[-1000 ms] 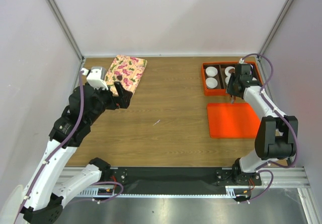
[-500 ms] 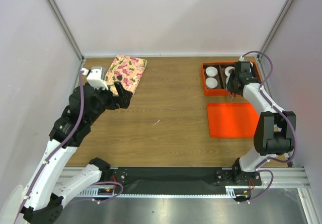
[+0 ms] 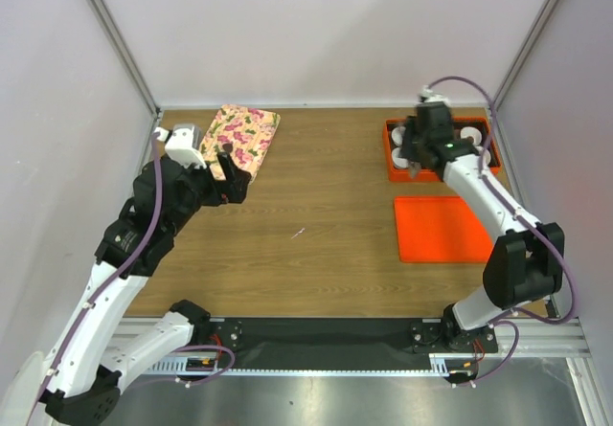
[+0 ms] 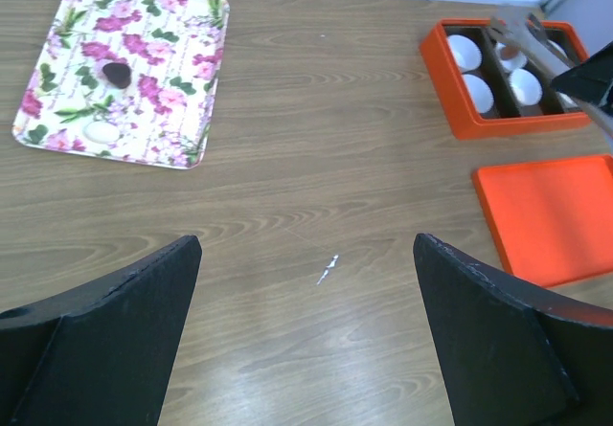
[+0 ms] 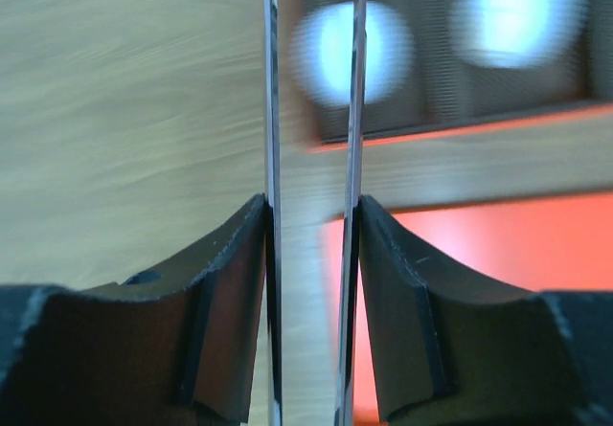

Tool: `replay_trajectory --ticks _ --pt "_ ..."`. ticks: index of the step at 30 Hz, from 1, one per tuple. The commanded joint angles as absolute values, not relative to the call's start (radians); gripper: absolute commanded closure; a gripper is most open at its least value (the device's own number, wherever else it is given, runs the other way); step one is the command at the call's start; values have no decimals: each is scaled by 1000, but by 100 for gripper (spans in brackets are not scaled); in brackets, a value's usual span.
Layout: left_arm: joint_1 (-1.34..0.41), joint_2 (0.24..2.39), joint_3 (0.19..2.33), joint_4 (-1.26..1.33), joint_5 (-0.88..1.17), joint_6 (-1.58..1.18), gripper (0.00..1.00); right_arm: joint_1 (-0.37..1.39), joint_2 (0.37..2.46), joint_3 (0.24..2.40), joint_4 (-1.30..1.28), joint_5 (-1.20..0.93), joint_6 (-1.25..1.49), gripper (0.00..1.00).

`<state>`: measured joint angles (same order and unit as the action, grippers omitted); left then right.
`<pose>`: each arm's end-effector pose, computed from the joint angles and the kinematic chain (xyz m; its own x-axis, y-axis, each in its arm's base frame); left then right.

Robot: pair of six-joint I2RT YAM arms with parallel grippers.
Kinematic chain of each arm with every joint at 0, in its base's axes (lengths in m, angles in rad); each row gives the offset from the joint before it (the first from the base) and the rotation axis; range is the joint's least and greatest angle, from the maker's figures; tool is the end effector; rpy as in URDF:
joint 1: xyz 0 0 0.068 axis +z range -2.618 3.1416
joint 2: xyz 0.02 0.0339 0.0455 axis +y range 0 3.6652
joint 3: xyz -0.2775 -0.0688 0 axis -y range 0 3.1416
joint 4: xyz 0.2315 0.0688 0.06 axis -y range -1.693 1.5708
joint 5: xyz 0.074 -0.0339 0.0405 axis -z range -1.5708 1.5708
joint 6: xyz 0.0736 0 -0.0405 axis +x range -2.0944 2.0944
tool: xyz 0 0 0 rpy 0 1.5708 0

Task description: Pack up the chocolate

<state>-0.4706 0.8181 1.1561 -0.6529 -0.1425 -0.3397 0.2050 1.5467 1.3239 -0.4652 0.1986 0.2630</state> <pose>0.1549 -0.0671 0.4039 -0.3697 -0.1820 -0.9111 0.2177 0.9364 -0.2753 0.3606 0.0601 0.3055 -0.6134 0.1328 -0.7785 0.1130 0.9904 0.0799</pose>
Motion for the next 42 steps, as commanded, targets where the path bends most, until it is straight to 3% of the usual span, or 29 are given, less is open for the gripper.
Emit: replay_trajectory --ticks 1,7,14,33,42 --pt "-463 845 1212 -647 -207 -342 0 412 1540 1361 -382 207 310 54" --pt "-453 917 1356 -750 -267 -348 1 681 1722 1417 -158 207 312 54" --pt "-451 878 1489 -790 -252 -359 0 840 2017 1643 -25 138 189 50" --pt "-451 772 1427 -749 -222 -350 0 894 2624 2345 -196 178 77 48" --pt "-451 785 1404 -726 -233 -339 0 896 2649 2359 -186 189 61 52"
